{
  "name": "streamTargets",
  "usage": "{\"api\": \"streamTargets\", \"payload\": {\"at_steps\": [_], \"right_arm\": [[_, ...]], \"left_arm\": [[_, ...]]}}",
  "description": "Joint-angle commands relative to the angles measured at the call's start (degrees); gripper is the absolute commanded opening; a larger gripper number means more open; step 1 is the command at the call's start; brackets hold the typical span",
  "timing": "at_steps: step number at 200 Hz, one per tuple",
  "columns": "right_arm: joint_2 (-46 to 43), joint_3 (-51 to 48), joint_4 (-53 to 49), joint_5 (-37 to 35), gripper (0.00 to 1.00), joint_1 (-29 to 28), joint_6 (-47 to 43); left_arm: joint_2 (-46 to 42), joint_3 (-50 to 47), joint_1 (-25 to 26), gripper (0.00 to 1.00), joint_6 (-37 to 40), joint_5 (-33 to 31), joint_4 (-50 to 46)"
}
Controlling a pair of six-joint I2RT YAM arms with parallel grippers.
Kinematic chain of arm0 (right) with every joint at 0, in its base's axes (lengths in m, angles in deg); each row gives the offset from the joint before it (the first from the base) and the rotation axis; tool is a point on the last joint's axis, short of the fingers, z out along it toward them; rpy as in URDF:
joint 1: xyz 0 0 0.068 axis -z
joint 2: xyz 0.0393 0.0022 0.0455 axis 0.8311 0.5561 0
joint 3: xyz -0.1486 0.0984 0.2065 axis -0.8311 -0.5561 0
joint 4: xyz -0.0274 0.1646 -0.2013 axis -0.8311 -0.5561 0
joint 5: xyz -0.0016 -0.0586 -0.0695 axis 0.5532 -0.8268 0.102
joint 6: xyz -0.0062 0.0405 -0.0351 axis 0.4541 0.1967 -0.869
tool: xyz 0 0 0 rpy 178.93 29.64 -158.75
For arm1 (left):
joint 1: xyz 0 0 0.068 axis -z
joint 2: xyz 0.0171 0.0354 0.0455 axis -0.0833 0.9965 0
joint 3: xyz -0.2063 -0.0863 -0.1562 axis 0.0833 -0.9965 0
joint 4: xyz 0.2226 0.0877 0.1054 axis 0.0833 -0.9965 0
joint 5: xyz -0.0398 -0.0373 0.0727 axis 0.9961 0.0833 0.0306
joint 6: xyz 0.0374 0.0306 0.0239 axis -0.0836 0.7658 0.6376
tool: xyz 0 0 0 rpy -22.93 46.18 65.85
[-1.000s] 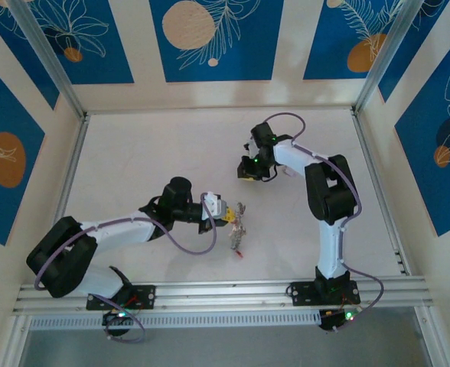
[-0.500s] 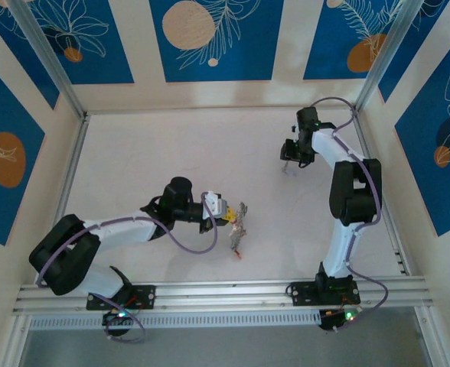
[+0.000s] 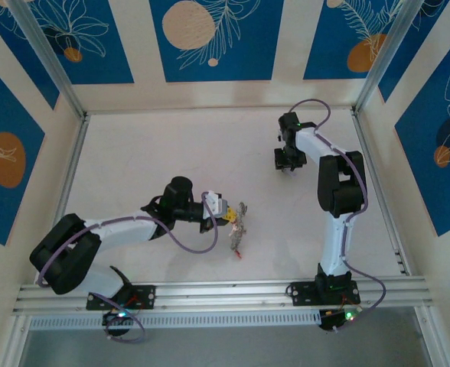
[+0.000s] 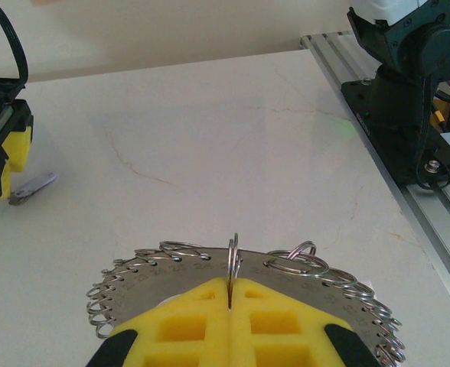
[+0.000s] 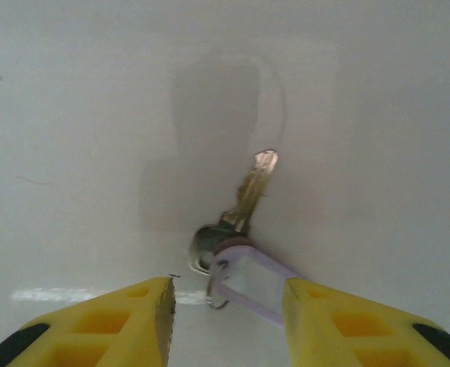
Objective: Put the keys on the keyring
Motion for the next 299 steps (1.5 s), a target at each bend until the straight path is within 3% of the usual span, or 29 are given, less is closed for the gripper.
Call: {"api": "streamTargets", "payload": {"at_steps": [1, 69, 108, 205, 299], "right_arm": [[1.6, 1.5, -2.2, -1.1, 0.40, 0.2, -0.7], [3.1, 1.6, -3.3, -0.6, 0.41, -0.2, -0.1], [2.6, 1.6, -2.7, -2.1, 0.21, -0.3, -0.2], [0.6, 1.1, -2.0, -0.4, 0.05, -3.4, -3.5], [-1.4, -1.5, 2.5, 16.8, 0.06, -21.6, -0.8]], "left_arm": [[0.8, 1.5, -0.6, 0.00, 0.2, 1.7, -0.4], [1.2, 1.5, -0.7, 0.00, -0.3, 2.0, -0.1], [1.2, 1.7, -0.6, 0.00, -0.3, 1.9, -0.2], [1.0, 1.5, -0.6, 0.00, -0.4, 1.9, -0.4], [-1.1, 0.0, -0.6, 0.00, -1.0, 1.5, 0.2]]}}
